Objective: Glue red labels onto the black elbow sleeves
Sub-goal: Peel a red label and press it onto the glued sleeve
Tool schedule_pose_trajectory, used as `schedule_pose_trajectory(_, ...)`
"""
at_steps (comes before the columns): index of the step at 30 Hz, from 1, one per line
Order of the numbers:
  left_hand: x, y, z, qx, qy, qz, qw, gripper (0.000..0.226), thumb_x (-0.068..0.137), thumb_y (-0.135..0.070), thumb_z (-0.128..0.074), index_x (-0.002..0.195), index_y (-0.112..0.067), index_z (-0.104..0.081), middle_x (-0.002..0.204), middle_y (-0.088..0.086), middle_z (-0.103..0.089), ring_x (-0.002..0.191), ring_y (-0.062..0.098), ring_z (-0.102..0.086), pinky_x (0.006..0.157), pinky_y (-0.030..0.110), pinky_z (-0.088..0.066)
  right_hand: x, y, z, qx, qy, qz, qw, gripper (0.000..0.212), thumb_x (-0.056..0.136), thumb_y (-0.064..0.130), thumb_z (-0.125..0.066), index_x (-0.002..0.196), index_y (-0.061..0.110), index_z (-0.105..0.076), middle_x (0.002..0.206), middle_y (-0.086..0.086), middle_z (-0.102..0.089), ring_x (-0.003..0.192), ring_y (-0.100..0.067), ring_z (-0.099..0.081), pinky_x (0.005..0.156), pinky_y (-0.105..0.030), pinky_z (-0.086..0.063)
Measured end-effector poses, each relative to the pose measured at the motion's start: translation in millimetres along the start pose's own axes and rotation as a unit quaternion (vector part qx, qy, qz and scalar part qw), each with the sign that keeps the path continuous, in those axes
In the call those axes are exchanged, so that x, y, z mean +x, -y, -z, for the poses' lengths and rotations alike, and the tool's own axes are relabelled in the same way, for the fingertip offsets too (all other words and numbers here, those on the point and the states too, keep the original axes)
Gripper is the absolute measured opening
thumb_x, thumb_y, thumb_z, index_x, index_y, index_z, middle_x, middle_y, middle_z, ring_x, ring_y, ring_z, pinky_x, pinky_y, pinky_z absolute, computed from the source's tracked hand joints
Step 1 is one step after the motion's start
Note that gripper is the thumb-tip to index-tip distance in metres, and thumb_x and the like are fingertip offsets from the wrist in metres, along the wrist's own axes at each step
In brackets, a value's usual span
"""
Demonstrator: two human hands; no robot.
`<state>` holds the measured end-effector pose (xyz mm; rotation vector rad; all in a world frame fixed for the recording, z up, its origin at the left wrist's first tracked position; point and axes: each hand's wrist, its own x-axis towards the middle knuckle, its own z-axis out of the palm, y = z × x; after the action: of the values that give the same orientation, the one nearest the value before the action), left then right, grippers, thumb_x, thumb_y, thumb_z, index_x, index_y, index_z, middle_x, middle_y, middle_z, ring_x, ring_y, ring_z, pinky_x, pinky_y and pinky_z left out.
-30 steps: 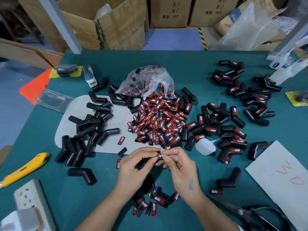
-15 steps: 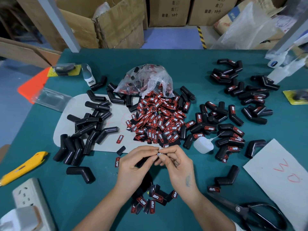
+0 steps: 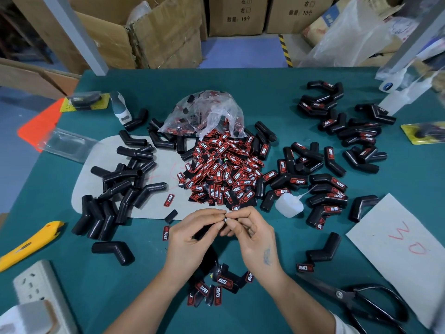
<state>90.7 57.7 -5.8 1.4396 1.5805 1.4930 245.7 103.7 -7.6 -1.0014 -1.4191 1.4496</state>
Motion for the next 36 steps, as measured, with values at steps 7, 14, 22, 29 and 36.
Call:
schedule_pose_trajectory(7,2.1,1.3,-1.9,-0.042,-0.001,0.028,0.999,0.018,0.093,-0.015,-0.076,0.111,-0.018,-0.079,0.118,-0.006,-0.076,0.114,0.019,-0.072,0.102,0.028,-0.053,1.5,2.6,-2.7,0.032,-0.007,-0.002,0.999,0.014,0.101,0.024,-0.068,0.111,0.034,-0.069,0.092,-0.003,-0.076,0.087,-0.024,-0.077,0.081,-0.026,-0.057)
schedule_pose_trajectory(14,0.9,3.4,1.9,-0.065,-0.05,0.059,0.995,0.032,0.091,-0.026,-0.075,0.12,-0.039,-0.07,0.121,-0.003,-0.072,0.118,0.024,-0.069,0.104,0.033,-0.053,5.6,9.1,1.9,-0.05,-0.06,0.086,0.993,0.044,0.094,0.007,-0.074,0.121,0.042,-0.068,0.118,0.013,-0.058,0.099,-0.02,-0.073,0.086,-0.024,-0.057)
schedule_pose_trajectory(22,3.1,-1.9,4.9,-0.038,-0.02,0.019,0.999,0.028,0.095,-0.023,-0.074,0.122,-0.031,-0.07,0.125,-0.004,-0.072,0.121,0.026,-0.068,0.104,0.04,-0.053,7.3,4.5,4.1,-0.073,-0.021,0.09,0.993,0.029,0.094,0.015,-0.078,0.118,0.032,-0.074,0.115,0.011,-0.065,0.102,-0.021,-0.07,0.084,-0.025,-0.055)
schedule_pose_trajectory(29,1.2,-8.5,9.7,-0.096,-0.022,0.09,0.991,0.04,0.088,-0.029,-0.078,0.124,-0.042,-0.065,0.121,-0.002,-0.075,0.112,0.02,-0.072,0.097,0.032,-0.058,7.0,6.9,5.8,-0.075,-0.021,0.048,0.996,0.02,0.095,0.033,-0.074,0.114,0.038,-0.075,0.104,0.009,-0.068,0.092,-0.018,-0.066,0.082,-0.019,-0.051)
schedule_pose_trajectory(36,0.7,-7.0,9.6,-0.107,-0.009,0.089,0.99,0.041,0.088,-0.027,-0.077,0.124,-0.043,-0.065,0.119,-0.004,-0.075,0.112,0.016,-0.072,0.097,0.028,-0.057,6.5,9.4,3.3,-0.048,0.011,0.057,0.997,0.029,0.098,0.026,-0.072,0.124,0.039,-0.069,0.116,0.01,-0.065,0.107,-0.02,-0.069,0.09,-0.025,-0.055)
